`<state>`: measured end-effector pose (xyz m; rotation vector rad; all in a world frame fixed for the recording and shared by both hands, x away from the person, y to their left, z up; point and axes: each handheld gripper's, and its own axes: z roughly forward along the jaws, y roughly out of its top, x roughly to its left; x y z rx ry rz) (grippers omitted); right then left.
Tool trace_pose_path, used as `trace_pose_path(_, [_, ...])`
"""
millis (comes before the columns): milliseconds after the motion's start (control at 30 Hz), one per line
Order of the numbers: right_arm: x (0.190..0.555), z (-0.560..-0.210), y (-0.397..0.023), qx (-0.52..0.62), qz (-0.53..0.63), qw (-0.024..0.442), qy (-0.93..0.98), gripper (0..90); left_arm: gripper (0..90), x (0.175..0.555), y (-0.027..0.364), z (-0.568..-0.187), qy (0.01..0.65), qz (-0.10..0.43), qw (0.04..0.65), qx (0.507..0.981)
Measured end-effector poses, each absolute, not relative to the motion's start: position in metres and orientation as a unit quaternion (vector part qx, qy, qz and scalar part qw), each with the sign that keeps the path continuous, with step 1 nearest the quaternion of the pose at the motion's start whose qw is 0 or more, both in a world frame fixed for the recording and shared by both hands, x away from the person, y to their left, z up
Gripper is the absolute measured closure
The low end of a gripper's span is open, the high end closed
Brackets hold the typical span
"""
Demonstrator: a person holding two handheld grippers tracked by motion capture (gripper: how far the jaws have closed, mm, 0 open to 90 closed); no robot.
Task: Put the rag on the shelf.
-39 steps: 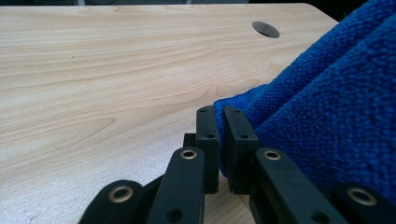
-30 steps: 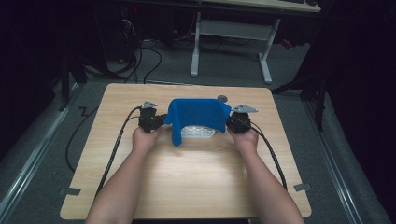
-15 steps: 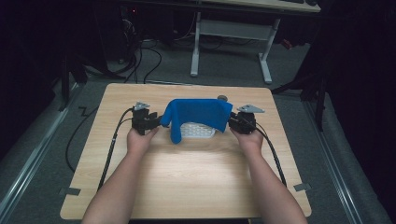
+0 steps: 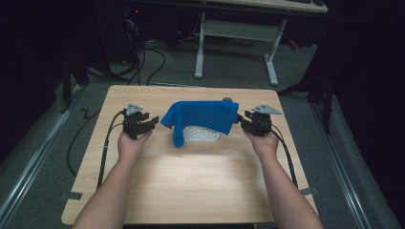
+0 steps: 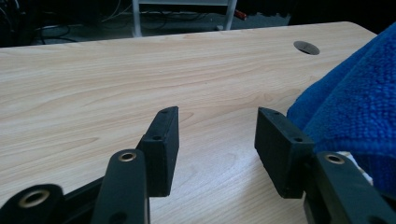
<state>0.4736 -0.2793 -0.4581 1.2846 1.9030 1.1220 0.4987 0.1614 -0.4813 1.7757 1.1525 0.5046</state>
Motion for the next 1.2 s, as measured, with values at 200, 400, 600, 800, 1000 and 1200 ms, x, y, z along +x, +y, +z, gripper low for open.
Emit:
trace_pose_path(200, [0.462,-0.453,-0.288,0.481,0.425,0.304,0.704,57.4,49.5,0.488,0.171,-0.477,0.473,0.21,0.458,0.722])
trace_pose_path(400, [0.452,-0.456,-0.296,0.483,0.421,0.304,0.705,54.6,49.0,0.473,0.179,-0.481,0.475,0.209,0.453,0.725])
trace_pose_path(600, [0.436,-0.454,-0.301,0.481,0.413,0.306,0.71,51.7,49.1,0.451,0.182,-0.481,0.463,0.209,0.454,0.732])
trace_pose_path(800, [0.414,-0.451,-0.3,0.464,0.426,0.318,0.709,49.3,49.0,0.43,0.185,-0.481,0.459,0.199,0.465,0.73])
trace_pose_path(1000, [0.393,-0.449,-0.296,0.447,0.425,0.321,0.719,46.9,48.8,0.407,0.187,-0.481,0.456,0.184,0.474,0.73])
trace_pose_path(1200, [0.374,-0.453,-0.288,0.443,0.425,0.298,0.731,45.8,48.1,0.383,0.189,-0.486,0.452,0.172,0.474,0.736])
